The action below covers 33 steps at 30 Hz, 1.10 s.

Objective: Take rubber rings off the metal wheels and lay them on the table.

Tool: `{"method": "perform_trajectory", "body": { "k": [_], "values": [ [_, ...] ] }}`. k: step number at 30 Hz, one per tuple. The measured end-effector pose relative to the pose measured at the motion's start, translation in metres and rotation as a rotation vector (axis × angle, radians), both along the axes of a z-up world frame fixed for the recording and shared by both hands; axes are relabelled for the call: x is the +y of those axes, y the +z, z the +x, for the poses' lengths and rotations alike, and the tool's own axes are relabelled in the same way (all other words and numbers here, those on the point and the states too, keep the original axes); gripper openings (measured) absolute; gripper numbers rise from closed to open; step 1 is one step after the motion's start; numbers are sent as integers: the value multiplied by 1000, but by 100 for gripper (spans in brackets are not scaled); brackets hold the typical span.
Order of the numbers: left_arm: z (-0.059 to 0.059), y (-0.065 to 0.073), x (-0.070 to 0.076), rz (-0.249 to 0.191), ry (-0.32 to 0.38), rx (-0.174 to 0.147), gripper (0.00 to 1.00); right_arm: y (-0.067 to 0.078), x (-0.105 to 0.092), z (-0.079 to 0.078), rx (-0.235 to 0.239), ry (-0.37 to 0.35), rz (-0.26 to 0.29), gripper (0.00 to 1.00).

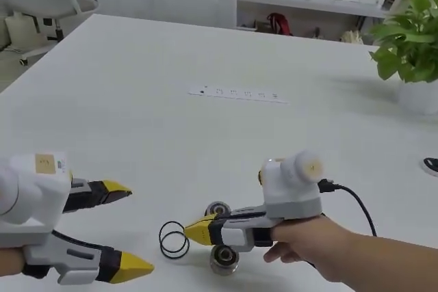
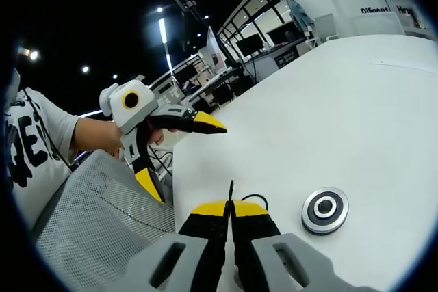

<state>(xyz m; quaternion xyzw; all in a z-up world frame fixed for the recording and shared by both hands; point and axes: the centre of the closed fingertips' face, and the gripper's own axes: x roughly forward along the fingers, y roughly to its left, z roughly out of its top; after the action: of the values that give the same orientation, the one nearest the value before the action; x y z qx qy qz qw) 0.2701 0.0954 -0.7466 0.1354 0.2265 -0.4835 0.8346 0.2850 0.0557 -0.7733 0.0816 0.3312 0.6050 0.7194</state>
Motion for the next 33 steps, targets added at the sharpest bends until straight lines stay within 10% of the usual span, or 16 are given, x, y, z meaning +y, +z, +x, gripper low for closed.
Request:
{"method": "perform_trajectory", "body": {
  "k": [33],
  "values": [
    [0, -5, -1, 4, 3, 17, 74, -13, 1, 5, 38, -20, -14, 0]
  ]
}}
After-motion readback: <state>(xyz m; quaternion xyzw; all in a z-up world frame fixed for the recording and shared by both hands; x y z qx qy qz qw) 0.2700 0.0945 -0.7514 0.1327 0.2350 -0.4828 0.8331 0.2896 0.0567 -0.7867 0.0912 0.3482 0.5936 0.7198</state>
